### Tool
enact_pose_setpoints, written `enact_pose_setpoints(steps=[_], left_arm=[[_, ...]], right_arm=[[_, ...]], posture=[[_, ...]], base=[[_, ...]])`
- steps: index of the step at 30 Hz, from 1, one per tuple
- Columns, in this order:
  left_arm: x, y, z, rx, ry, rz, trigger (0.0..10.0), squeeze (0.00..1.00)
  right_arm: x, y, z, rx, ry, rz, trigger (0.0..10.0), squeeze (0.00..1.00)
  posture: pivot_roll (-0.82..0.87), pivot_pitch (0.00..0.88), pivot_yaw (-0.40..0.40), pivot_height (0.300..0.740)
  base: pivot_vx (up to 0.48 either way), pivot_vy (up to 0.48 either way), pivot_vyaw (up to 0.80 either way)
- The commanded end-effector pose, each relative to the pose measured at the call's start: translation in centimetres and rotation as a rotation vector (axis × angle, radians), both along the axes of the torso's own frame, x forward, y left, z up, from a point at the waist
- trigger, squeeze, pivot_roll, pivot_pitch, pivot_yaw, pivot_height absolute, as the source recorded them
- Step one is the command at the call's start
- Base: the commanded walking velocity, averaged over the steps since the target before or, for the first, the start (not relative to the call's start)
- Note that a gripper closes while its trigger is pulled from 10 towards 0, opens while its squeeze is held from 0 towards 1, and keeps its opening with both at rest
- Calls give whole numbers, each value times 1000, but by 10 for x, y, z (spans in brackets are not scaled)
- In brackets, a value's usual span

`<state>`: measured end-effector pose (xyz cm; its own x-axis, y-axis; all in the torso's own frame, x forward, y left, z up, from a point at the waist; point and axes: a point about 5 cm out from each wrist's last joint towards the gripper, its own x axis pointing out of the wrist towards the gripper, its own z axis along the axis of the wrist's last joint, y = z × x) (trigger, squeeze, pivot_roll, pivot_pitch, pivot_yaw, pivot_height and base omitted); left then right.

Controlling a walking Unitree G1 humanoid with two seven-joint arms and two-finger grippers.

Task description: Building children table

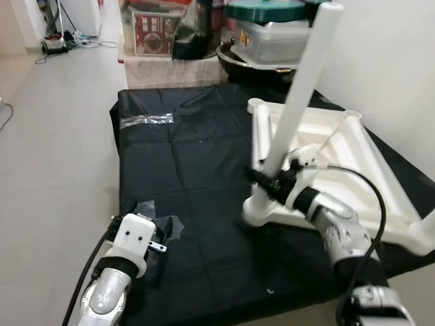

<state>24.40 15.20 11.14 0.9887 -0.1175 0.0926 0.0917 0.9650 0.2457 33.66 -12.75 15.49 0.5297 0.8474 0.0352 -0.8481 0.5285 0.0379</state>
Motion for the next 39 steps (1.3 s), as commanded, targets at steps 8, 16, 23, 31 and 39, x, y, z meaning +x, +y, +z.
enact_pose_setpoints(steps=[8,16,23,31,39], left_arm=[[-3,-3,-8,5,24,-7,10000,0],[-4,-3,-8,4,24,-3,10000,0],[-2,-2,-9,4,24,-2,10000,0],[-1,-1,-9,5,22,0,10000,0],[0,-2,-9,3,21,-3,10000,0]], right_arm=[[30,-44,-39,-156,214,-979,0,0],[-12,-100,-69,-346,351,-1545,0,0],[-2,-71,-51,-286,241,-1368,10000,0],[33,-64,-2,-56,127,-1255,10000,0],[53,-63,37,104,58,-809,10000,0]], posture=[[31,0,-80,740],[26,0,-80,740],[15,0,-74,740],[21,0,-76,740],[28,0,-76,740]], base=[[0,0,0],[0,0,0],[0,0,0],[0,0,0],[0,0,0]])
